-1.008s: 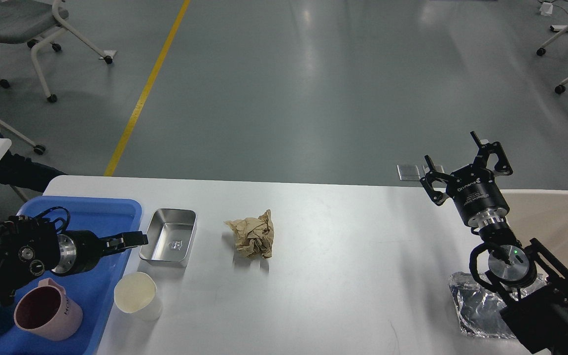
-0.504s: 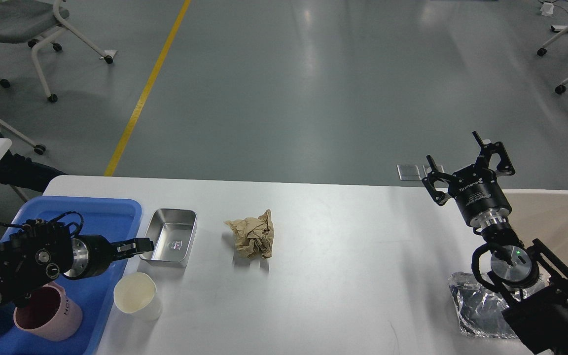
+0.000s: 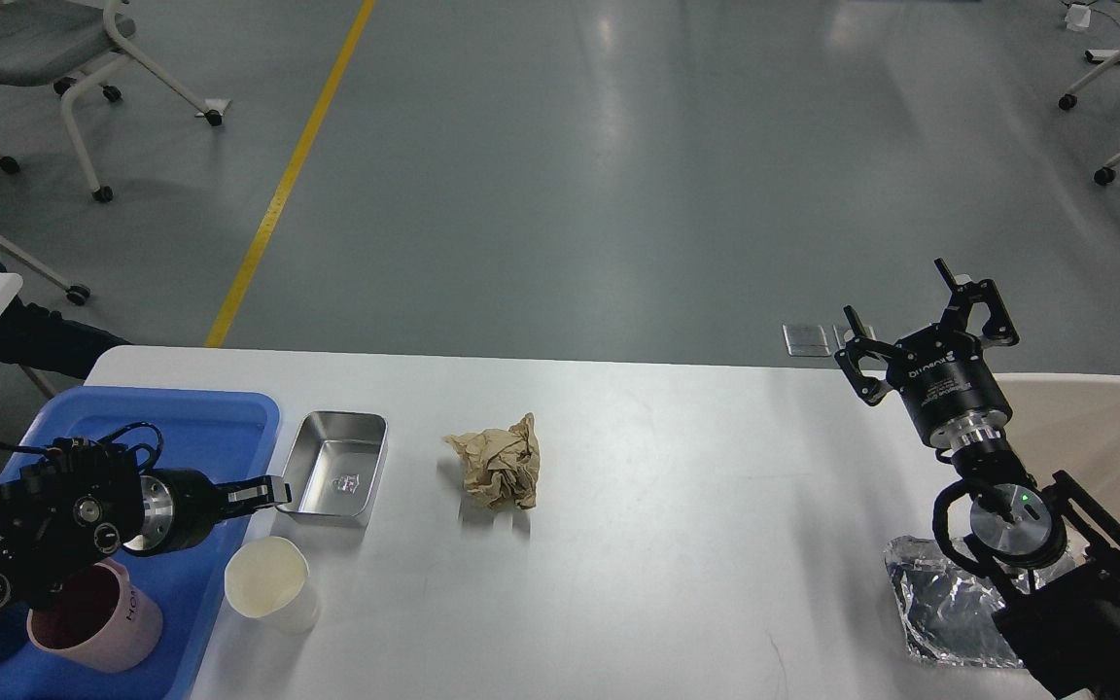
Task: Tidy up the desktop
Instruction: 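Reach the left gripper to the edge of the steel tin, then grasp the steel tin edge with the left gripper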
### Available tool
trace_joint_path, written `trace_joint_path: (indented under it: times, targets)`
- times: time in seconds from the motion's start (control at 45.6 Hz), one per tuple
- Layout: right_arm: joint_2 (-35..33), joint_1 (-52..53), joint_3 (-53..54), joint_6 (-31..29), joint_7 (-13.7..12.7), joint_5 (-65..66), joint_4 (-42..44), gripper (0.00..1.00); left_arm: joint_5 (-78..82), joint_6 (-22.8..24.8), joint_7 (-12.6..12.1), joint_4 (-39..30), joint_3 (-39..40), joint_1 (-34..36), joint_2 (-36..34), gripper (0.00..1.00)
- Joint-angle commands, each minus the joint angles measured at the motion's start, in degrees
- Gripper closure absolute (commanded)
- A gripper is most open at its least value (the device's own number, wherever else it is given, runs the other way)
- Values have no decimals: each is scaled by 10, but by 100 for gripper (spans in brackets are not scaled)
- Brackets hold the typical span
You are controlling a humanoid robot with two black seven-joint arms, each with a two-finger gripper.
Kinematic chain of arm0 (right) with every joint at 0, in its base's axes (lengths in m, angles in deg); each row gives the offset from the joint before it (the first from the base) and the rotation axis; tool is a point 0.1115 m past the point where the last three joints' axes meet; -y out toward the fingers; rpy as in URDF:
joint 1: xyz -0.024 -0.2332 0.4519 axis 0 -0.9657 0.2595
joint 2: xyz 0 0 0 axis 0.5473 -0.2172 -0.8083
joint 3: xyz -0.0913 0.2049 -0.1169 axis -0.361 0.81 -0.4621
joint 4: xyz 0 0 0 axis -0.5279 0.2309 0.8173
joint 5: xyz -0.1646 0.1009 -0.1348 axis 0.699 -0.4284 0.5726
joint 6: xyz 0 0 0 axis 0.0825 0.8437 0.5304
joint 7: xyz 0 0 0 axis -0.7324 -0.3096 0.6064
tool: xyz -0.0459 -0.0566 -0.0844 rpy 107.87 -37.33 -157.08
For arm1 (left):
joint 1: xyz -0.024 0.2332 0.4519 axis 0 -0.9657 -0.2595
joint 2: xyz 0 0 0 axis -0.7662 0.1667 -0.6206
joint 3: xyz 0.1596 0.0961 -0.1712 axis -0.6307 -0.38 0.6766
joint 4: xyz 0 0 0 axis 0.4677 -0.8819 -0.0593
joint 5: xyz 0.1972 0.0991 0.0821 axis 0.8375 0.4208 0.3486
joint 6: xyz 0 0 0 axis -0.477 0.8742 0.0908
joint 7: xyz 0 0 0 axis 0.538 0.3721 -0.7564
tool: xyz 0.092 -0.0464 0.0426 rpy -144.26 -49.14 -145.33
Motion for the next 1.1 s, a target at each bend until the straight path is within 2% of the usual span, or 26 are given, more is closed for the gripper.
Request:
trace_joint_path:
  times: [0.0, 0.351, 0.614, 0.811, 0.986, 1.074]
  targets:
    - [0, 1, 0, 0, 0, 0, 0, 0, 0, 0, 1, 10, 1, -1, 7, 62]
    - [0, 0, 1, 0, 0, 0, 0, 0, -1, 0, 2, 32, 1, -2, 25, 63]
    - [0, 0, 1, 0, 0, 0, 0, 0, -1, 0, 10, 43, 0, -3, 33, 83]
    - [0, 0, 2, 0, 0, -1, 0, 0, -1, 0, 20, 43, 0, -5, 34, 87]
    - [0, 0, 2, 0, 0, -1, 2, 0, -1, 0, 33, 43, 0, -5, 34, 99]
    - [0, 0, 2, 0, 1, 0, 2, 0, 0, 0, 39, 44, 0, -6, 34, 100]
